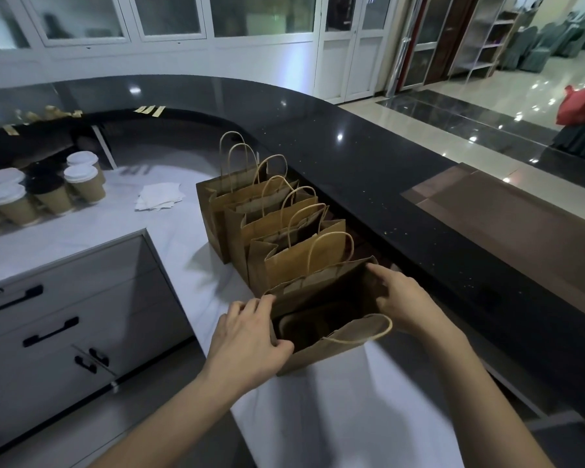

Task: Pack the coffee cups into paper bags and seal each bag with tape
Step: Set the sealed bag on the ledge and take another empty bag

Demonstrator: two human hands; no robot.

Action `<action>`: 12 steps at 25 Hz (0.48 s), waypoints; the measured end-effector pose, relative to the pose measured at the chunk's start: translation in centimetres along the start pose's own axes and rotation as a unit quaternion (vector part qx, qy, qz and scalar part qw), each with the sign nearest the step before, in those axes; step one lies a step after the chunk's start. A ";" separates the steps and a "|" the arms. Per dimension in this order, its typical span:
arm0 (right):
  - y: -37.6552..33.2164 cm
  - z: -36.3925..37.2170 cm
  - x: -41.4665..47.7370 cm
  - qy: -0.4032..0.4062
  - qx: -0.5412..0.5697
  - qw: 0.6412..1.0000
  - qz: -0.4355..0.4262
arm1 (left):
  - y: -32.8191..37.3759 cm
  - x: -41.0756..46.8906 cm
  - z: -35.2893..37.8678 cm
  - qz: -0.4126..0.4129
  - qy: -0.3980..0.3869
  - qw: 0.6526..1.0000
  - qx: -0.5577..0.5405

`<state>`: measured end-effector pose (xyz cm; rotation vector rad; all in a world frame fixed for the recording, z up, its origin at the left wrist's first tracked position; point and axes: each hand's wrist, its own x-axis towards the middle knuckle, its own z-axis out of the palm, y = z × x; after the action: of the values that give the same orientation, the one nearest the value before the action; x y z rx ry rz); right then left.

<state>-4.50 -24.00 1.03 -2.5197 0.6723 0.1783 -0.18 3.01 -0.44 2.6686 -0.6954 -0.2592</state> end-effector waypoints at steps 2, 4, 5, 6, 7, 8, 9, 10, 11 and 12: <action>0.2 0.2 -1.4 0.002 0.014 1.000 -0.001 | 0.0 -0.8 -0.2 -0.002 0.000 1.000 -0.007; 0.2 0.2 -2.7 0.000 0.023 1.000 -0.010 | -0.3 -1.7 -0.5 -0.006 0.001 1.000 -0.014; 0.2 0.1 -3.2 -0.005 0.027 1.000 -0.015 | -0.4 -2.2 -0.6 -0.009 0.001 1.000 -0.018; 0.1 0.2 -3.8 -0.010 0.031 0.999 -0.019 | -0.6 -2.7 -0.6 -0.013 0.001 1.000 -0.021; 0.0 0.2 -4.4 -0.013 0.034 0.999 -0.023 | -0.8 -3.2 -0.7 -0.017 0.003 1.000 -0.024; -0.1 0.2 -4.9 -0.015 0.040 0.999 -0.027 | -0.9 -3.7 -0.7 -0.021 0.006 0.999 -0.027; -0.3 0.4 -5.3 -0.016 0.044 0.998 -0.030 | -1.1 -4.3 -0.7 -0.026 0.012 0.999 -0.033; -0.5 0.5 -5.7 -0.018 0.047 0.998 -0.034 | -1.3 -4.8 -0.7 -0.031 0.019 0.998 -0.042; -0.8 0.8 -6.1 -0.020 0.049 0.998 -0.038 | -1.5 -5.5 -0.8 -0.039 0.027 0.998 -0.050; -1.1 1.1 -6.5 -0.020 0.053 0.997 -0.042 | -1.8 -6.0 -0.8 -0.047 0.036 0.997 -0.054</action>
<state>-9.57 -19.88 2.18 -2.4299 0.5445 0.1586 -4.31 7.73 0.03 2.5959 -0.5202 -0.2172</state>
